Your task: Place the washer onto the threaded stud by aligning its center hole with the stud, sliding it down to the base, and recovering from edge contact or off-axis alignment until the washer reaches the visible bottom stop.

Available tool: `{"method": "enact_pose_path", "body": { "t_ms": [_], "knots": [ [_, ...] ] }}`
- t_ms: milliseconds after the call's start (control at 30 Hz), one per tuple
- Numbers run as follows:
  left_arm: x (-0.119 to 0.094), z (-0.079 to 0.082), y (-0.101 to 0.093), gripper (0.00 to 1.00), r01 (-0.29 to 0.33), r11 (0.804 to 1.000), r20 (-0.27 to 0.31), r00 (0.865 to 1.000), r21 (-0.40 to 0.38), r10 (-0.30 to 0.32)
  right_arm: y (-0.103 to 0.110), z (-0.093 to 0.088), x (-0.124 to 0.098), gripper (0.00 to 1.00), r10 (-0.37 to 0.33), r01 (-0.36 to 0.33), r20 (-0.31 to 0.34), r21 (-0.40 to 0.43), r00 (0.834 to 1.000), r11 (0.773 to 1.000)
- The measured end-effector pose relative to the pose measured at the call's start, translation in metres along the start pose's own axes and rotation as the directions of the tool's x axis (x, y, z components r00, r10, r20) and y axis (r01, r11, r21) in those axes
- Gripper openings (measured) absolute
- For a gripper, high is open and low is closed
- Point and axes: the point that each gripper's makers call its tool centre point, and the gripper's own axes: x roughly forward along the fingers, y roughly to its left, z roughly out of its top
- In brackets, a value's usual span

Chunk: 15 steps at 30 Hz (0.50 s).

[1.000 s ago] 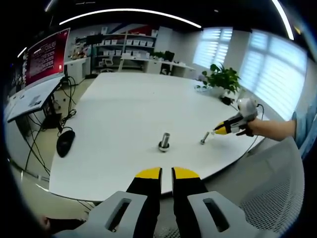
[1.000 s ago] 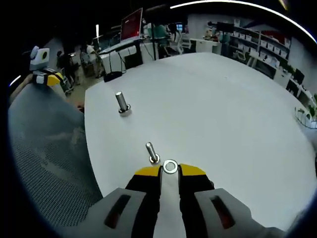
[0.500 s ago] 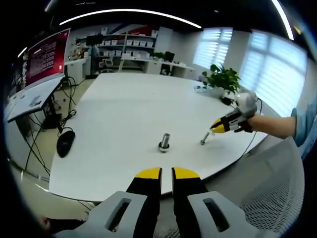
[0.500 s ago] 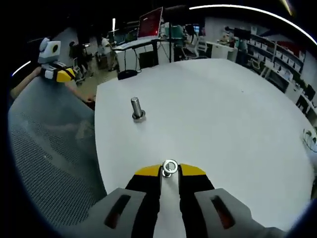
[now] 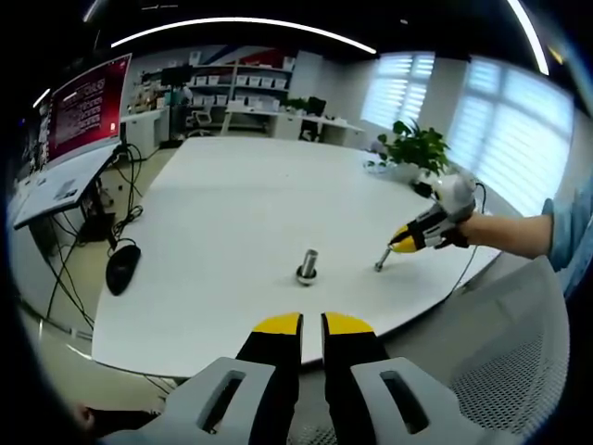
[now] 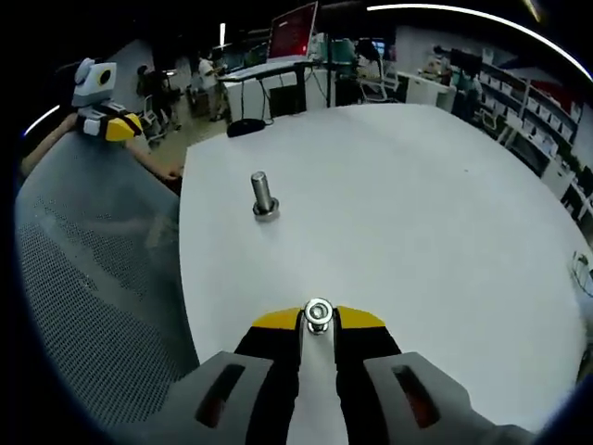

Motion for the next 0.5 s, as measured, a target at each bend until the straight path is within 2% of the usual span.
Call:
{"method": "enact_pose_path", "body": {
  "t_ms": [500],
  "knots": [
    [0.0002, -0.0006, -0.0004, 0.05, 0.002, 1.000, -0.003, 1.000, 0.000, -0.002, 0.0007, -0.0085, 0.0096, 0.15, 0.007, -0.009, -0.054, -0.031, 0.999, 0.999]
  ]
}}
